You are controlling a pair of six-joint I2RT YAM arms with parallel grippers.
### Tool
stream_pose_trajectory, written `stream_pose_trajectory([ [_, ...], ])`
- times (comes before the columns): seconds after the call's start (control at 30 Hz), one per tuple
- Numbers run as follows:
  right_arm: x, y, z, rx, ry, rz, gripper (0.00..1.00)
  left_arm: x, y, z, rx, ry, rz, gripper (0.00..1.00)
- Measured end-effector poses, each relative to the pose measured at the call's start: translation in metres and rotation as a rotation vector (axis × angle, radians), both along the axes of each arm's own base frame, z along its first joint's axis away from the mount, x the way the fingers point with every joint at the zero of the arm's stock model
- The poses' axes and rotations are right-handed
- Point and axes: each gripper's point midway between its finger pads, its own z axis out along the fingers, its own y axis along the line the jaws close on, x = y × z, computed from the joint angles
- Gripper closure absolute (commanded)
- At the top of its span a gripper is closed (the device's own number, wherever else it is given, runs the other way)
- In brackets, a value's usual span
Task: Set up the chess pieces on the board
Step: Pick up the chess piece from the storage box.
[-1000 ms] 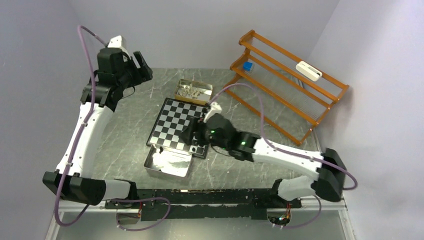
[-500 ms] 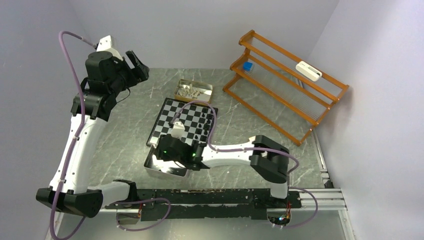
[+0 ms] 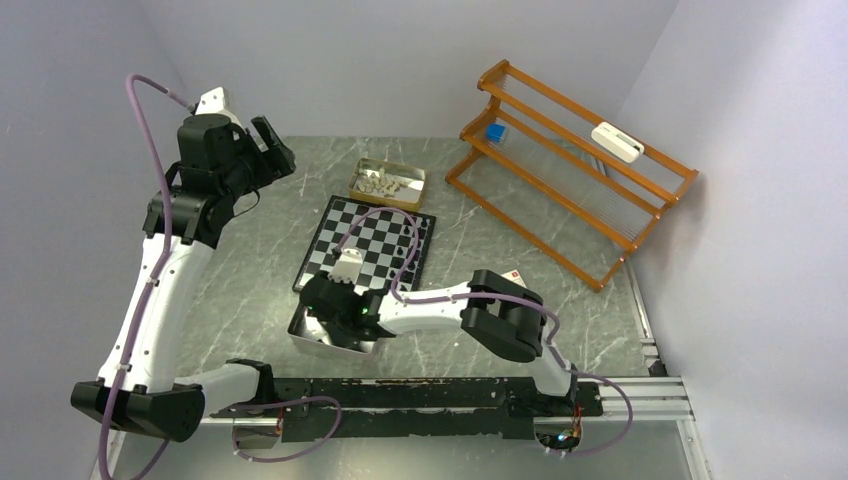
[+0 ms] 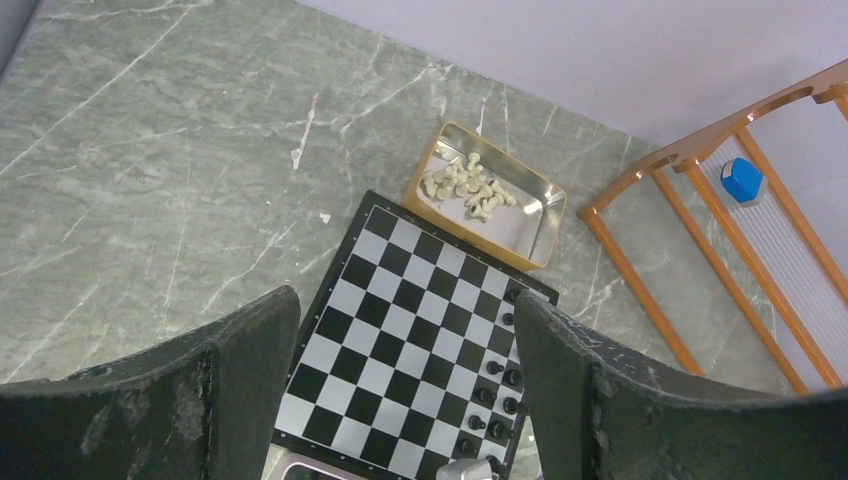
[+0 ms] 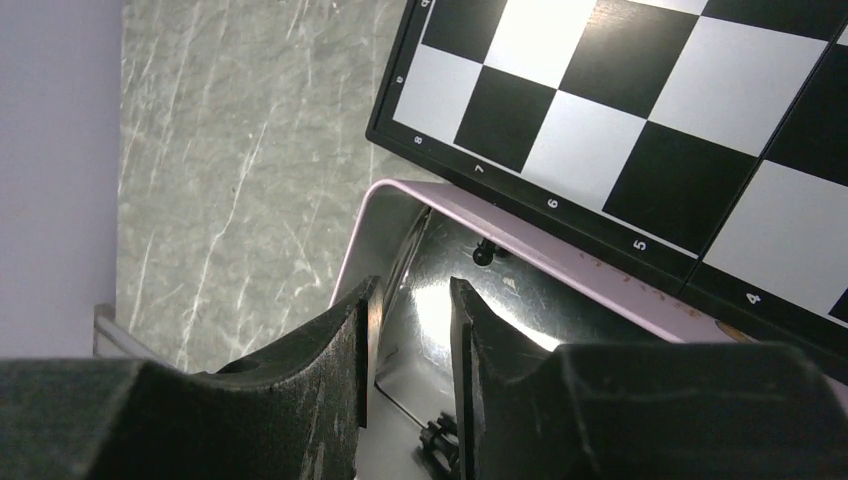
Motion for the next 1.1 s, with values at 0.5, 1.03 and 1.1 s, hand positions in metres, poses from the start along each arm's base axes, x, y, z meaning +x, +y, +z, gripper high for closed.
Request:
stream_pose_trajectory([
  [0.5, 0.009, -0.006, -0.024, -0.044, 0.04, -0.116, 0.64, -0.011, 0.005, 0.008, -0.001, -0.03, 0.018, 0.19],
  [1.03, 0.013, -0.008, -0.038, -0.091, 0.065, -0.171, 0.7, -0.017, 0.015, 0.013, 0.005, -0.051, 0.067, 0.2],
  [1.1, 0.014, -0.008, -0.039, -0.097, 0.064, -0.173, 0.71, -0.017, 0.016, 0.014, 0.004, -0.055, 0.071, 0.2],
])
